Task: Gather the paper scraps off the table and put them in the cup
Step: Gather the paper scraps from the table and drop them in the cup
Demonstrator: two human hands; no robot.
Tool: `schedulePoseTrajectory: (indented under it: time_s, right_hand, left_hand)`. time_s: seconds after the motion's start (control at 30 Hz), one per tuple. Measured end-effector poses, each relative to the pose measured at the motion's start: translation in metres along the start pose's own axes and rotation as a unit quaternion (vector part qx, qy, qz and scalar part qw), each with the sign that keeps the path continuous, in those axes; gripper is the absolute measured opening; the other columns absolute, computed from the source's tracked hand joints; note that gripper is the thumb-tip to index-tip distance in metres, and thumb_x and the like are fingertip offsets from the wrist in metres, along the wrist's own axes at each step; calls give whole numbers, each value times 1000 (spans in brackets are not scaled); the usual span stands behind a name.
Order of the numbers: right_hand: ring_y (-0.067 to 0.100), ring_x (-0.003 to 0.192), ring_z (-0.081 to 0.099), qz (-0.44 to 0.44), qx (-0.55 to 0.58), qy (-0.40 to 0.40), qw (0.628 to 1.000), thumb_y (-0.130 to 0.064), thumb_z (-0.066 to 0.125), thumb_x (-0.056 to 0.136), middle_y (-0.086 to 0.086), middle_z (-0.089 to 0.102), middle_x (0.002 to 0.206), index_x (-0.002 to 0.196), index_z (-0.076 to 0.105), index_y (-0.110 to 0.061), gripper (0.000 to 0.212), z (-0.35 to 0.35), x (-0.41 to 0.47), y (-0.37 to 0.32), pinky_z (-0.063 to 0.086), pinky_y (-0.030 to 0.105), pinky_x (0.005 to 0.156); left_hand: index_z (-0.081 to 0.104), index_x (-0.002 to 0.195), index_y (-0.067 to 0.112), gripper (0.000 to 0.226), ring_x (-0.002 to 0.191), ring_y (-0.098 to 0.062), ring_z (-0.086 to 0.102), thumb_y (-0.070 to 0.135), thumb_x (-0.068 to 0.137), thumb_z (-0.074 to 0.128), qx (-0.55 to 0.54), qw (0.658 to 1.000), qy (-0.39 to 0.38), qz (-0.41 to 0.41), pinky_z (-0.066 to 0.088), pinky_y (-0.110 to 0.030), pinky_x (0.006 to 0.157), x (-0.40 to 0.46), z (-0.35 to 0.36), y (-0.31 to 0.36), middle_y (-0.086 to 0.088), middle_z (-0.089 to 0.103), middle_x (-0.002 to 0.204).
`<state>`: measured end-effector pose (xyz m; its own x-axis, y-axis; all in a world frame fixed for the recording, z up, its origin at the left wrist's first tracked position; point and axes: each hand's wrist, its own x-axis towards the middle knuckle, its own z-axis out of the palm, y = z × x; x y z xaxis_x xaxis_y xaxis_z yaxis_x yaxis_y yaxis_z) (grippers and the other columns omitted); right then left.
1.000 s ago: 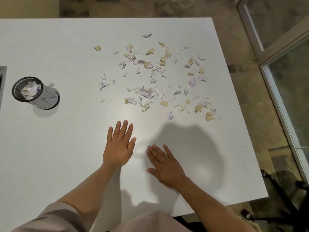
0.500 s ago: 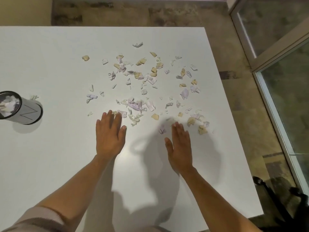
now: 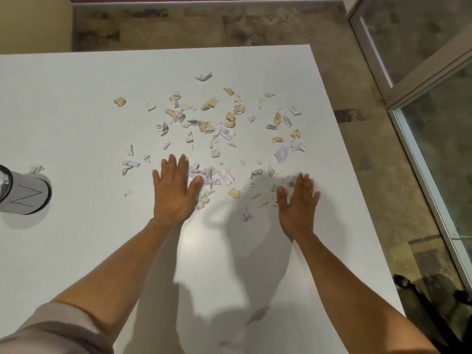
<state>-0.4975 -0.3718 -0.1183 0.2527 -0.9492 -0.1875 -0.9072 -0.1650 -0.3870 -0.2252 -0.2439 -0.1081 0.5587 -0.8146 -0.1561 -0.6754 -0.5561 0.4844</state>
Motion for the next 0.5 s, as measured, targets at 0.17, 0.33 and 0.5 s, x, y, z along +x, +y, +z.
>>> schedulePoseTrajectory:
  time_s: [0.17,0.33,0.5]
  right_hand:
    - [20,151,0,-111,-6,-40,993,-59,8,94,8,8,163,155,7,-9,79,11,2,-30,-4,43,122]
    - [12,150,-5,-207,-5,-82,975,-60,8,96,3,6,164,155,5,-15,74,21,-8,-45,-6,35,122]
    - [12,150,0,-192,3,-58,980,-69,38,91,-4,8,164,154,10,-30,79,8,-4,-43,7,30,118]
  left_hand:
    - [22,153,27,77,151,-25,4,71,90,21,-6,995,-58,81,0,-51,120,3,9,14,-4,16,162]
    - [26,152,27,76,151,-23,2,71,90,34,29,985,-93,146,-2,-49,121,-8,23,23,-2,15,163]
    - [15,154,35,98,151,-26,7,84,74,46,47,974,-138,173,9,-49,121,-2,9,26,-2,5,164]
